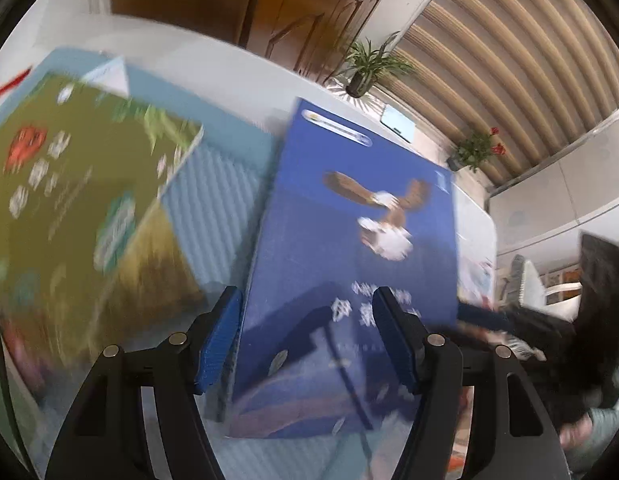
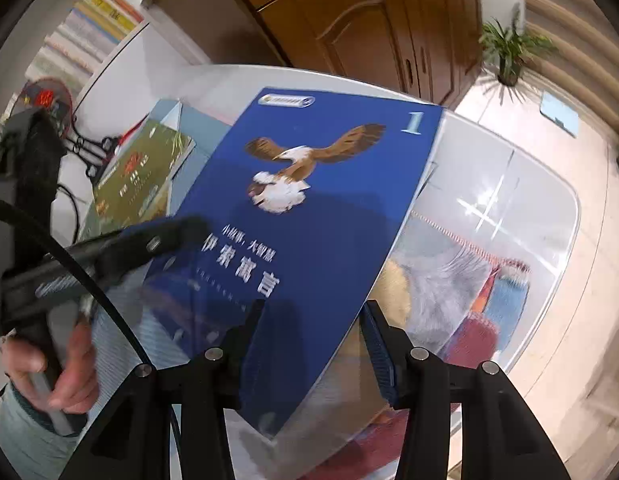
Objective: Organize books
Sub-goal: 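Move the left gripper to the dark-blue eagle-cover book, then grasp the dark-blue book edge with the left gripper and lift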
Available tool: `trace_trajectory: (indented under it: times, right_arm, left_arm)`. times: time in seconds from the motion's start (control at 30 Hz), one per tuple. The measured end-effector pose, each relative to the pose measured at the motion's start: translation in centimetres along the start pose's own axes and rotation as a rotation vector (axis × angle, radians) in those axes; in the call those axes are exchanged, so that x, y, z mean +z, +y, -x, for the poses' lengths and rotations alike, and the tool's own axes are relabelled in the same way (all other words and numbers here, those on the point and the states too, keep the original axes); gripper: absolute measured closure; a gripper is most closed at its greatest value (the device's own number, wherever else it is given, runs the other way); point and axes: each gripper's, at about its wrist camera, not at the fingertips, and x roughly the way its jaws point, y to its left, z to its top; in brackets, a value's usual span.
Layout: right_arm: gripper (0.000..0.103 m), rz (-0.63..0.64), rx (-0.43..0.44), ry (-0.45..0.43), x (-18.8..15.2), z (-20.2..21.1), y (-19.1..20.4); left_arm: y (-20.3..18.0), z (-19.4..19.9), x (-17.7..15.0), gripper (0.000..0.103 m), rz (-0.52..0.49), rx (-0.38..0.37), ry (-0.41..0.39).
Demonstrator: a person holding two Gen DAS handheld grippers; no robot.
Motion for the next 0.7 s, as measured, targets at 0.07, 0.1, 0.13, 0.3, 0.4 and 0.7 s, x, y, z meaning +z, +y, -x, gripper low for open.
trace_trajectory:
  times: [0.07,0.1,0.13,0.3,0.4,0.7]
  right_arm:
    - [0.056,0.035,0.001,0.013,0.2,0.1,-0.1]
    - [0.056,0.062,-0.001,0.020,0.4,0.1,-0.1]
    - [0.056,0.094,-0.002,0.026,0.6,0.0,0.1]
    - [0.056,0.192,0.030,0.053,1.7,-0.9,1.2]
    - [0.056,0.201,0.041,0.076,1.5,-0.6,1.2]
    - [0.058,0.335,-0.015,0.100,-1.7,-0.5,2.2]
  left_arm:
    - [0.4,1.2,-2.4,0.039,0.059,-0.051,-0.021]
    - [0.5,1.5,-3.6,0.039,0.086,-0.069,-0.027]
    - [0.6,1.9,-5.0,0.039,0.118,-0.086,-0.030]
    - [0.5,2.3,-9.8,0.039,0.215,-0.058,-0.057]
    - [0.1,2.9,-11.3,0.039,0.267,-0.017,-0.081]
    - [-2.6,1.8,-11.9,0.042,0.235,0.122,-0.088]
